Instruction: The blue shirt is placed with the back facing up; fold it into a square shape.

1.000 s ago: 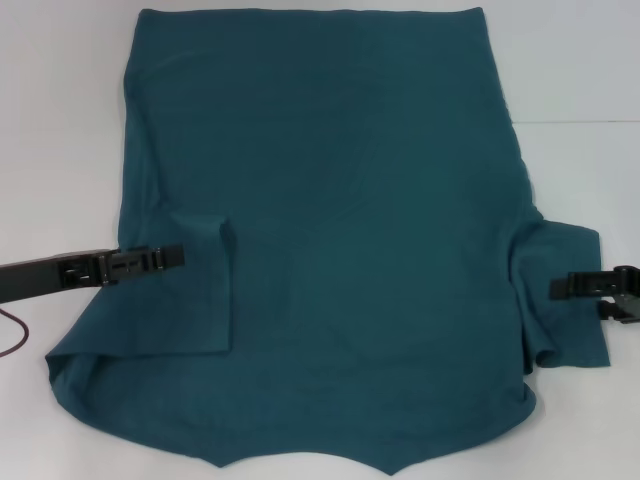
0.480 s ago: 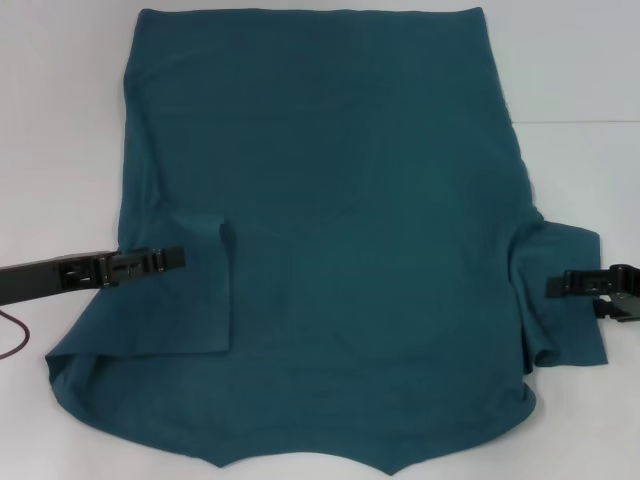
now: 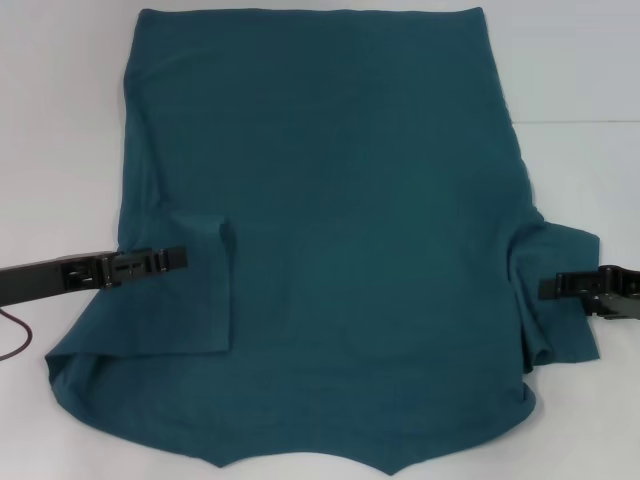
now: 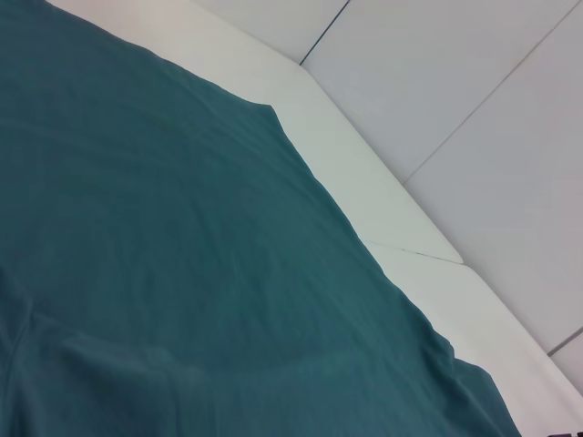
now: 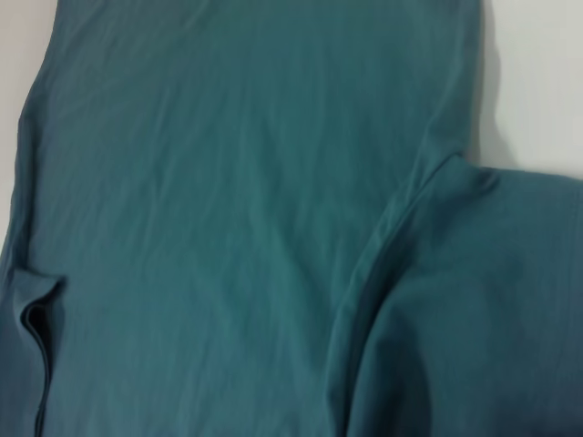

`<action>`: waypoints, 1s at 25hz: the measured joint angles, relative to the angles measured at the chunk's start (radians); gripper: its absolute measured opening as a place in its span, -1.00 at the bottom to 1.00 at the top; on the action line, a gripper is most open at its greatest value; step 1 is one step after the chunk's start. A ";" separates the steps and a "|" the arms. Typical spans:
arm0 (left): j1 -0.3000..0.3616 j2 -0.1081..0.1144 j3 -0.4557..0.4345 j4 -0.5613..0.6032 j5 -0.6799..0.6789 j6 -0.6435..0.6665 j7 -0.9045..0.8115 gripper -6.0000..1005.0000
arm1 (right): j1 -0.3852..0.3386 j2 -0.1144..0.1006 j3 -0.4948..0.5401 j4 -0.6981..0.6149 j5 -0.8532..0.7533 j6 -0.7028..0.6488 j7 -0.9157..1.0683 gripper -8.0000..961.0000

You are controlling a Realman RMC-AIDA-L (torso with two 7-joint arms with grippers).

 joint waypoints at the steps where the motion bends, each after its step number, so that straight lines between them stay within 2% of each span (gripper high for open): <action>1: 0.000 0.000 0.000 0.000 0.000 0.000 0.000 0.59 | 0.000 -0.001 0.000 0.002 0.000 0.000 0.005 0.63; 6: 0.000 0.000 0.000 0.000 0.000 -0.001 0.000 0.59 | 0.000 -0.005 -0.003 0.005 -0.001 -0.001 0.014 0.62; 10: 0.000 0.000 0.000 0.000 0.000 -0.001 0.000 0.59 | -0.002 -0.008 -0.008 0.005 -0.001 0.006 0.019 0.11; 15: 0.000 0.000 0.000 0.000 0.000 -0.002 0.000 0.59 | -0.005 -0.008 -0.009 0.005 -0.001 0.016 0.020 -0.40; 21: 0.000 0.000 0.000 0.000 -0.001 -0.002 0.000 0.59 | -0.006 -0.009 -0.009 0.005 -0.001 0.019 0.014 -0.81; 25: 0.000 0.000 -0.005 0.002 -0.002 0.001 0.000 0.59 | -0.008 -0.012 -0.016 -0.001 0.000 0.027 0.005 -0.94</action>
